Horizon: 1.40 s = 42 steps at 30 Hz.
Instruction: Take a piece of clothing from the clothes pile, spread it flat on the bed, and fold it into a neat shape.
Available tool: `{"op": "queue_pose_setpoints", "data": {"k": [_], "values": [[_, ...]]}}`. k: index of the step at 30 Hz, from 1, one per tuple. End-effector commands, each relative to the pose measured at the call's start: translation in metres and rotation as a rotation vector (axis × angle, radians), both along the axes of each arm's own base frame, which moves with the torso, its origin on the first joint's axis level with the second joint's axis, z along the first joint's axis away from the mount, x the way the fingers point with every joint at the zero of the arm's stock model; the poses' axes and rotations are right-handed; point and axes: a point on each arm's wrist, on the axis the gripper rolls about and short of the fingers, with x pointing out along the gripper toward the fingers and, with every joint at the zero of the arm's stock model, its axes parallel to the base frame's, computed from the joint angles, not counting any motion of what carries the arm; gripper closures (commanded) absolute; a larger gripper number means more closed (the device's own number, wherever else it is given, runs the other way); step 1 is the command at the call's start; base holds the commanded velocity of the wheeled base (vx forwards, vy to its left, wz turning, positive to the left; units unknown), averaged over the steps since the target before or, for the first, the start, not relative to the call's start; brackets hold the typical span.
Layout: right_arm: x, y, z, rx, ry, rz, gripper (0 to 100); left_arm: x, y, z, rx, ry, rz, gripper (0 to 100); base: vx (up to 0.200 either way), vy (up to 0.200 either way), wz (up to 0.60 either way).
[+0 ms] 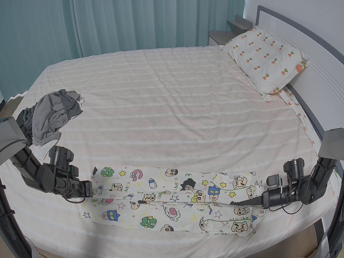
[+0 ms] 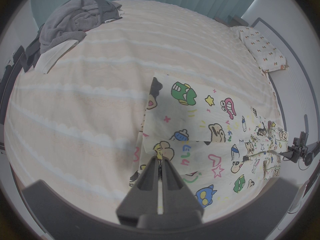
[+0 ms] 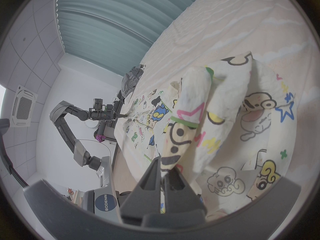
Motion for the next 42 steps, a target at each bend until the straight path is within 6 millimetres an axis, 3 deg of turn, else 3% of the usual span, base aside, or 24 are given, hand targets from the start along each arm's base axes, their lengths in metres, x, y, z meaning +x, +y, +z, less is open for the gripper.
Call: {"op": "queue_pose_setpoints", "data": {"k": [1,10,14,17,21,24,29,32,37,42], "values": [[0.000,0.000,-0.001,0.001,0.002,0.000,100,0.000,0.002,-0.001,-0.001,0.005,0.005,0,0.000,0.000,0.00],[0.000,-0.004,0.001,0.002,-0.004,-0.012,100,-0.003,0.002,0.001,-0.010,-0.020,0.011,0,0.000,0.000,0.00],[-0.002,-0.012,0.002,-0.002,-0.006,-0.042,100,-0.003,0.024,0.016,-0.019,-0.087,0.088,0,0.000,0.000,0.00],[-0.006,-0.030,0.009,-0.001,-0.027,-0.102,100,-0.006,0.046,0.037,-0.130,-0.161,0.165,0,0.000,0.000,0.00],[-0.010,-0.047,0.015,-0.002,-0.046,-0.165,100,-0.003,0.057,0.044,-0.195,-0.184,0.236,0,0.000,0.000,0.00],[-0.015,-0.058,0.020,0.023,-0.057,-0.186,100,0.001,0.055,0.048,-0.253,-0.184,0.295,0,0.000,0.000,0.00],[-0.039,-0.067,0.033,0.087,-0.137,-0.160,100,0.016,0.034,0.060,-0.404,-0.162,0.402,0,0.000,0.000,0.00],[-0.042,-0.071,0.035,0.083,-0.160,-0.182,100,0.017,0.025,0.063,-0.408,-0.094,0.398,0,0.000,0.000,0.00],[-0.044,-0.077,0.031,0.086,-0.153,-0.199,100,0.001,0.017,0.072,-0.426,-0.063,0.371,0,0.000,0.000,0.00],[-0.038,-0.069,0.051,0.082,-0.205,-0.195,100,-0.026,0.019,0.070,-0.510,-0.016,0.332,0,0.000,0.000,0.00]]}}
